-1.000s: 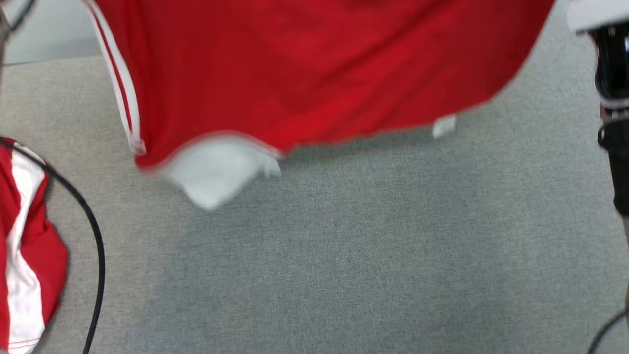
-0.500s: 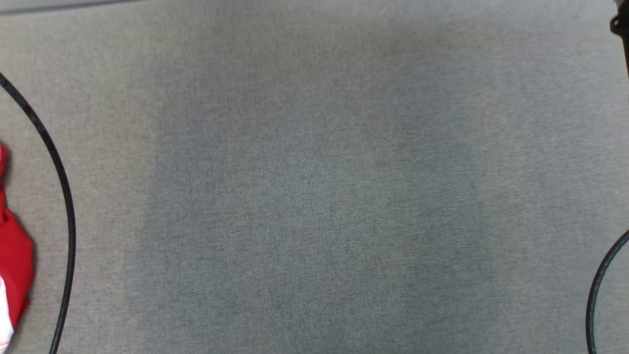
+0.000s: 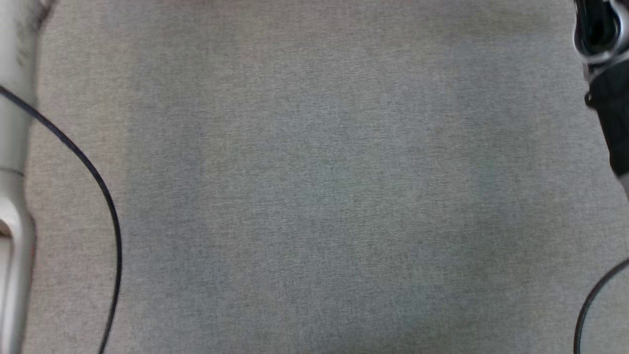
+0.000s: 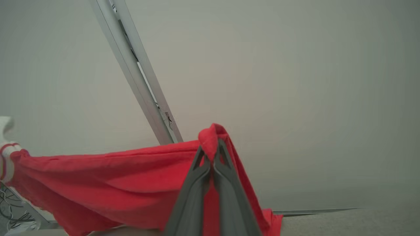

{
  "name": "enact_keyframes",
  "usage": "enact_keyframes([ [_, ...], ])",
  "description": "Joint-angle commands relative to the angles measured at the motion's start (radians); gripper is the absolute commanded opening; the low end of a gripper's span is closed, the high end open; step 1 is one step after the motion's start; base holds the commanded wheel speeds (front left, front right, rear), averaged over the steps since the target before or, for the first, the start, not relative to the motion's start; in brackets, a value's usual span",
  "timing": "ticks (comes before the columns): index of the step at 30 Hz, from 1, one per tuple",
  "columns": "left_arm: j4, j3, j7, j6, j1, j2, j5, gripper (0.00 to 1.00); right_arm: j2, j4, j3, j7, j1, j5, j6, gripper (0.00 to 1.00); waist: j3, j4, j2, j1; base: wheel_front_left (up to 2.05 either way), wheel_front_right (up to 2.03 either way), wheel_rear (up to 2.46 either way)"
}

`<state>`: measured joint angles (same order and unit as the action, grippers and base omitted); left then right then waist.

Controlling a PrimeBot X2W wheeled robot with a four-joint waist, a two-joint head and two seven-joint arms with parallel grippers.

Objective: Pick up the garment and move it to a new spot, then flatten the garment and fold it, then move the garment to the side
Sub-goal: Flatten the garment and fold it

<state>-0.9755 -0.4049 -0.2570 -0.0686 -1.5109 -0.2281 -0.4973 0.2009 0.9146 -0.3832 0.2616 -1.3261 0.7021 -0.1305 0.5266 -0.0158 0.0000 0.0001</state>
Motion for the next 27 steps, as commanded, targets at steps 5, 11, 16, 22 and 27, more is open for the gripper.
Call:
enact_keyframes([
  [5, 0.243, 0.073, -0.005, 0.037, 0.222, -0.008, -0.003, 0.00, 0.068, -0.169, 0.010, 0.005, 0.204, 0.075, 0.000, 0.00, -0.016, 0.029, 0.0000, -0.0001, 0.00, 0.00, 0.00],
  [11, 0.623, 0.146, -0.005, 0.098, 0.627, -0.018, 0.002, 0.00, 0.084, -0.352, 0.039, 0.005, 0.497, 0.081, 0.000, 0.00, -0.071, 0.030, 0.0000, -0.0001, 0.00, 0.00, 0.00],
  [16, 0.875, 0.144, 0.010, 0.158, 0.952, -0.062, 0.019, 0.00, 0.047, -0.446, 0.076, 0.005, 0.714, 0.077, 0.000, 0.00, -0.127, 0.013, 0.0000, -0.0001, 0.00, 0.00, 0.00],
  [22, 1.167, 0.136, 0.108, 0.246, 1.304, -0.131, 0.025, 0.00, 0.030, -0.526, 0.112, 0.005, 0.934, 0.036, 0.000, 0.00, -0.193, 0.011, 0.0000, -0.0001, 0.00, 0.00, 0.00],
  [27, 1.331, 0.112, 0.220, 0.302, 1.503, -0.178, 0.024, 0.00, 0.027, -0.580, 0.173, 0.005, 1.113, 0.015, 0.000, 0.00, -0.258, 0.035, 0.0000, -0.0001, 0.00, 0.00, 0.00],
])
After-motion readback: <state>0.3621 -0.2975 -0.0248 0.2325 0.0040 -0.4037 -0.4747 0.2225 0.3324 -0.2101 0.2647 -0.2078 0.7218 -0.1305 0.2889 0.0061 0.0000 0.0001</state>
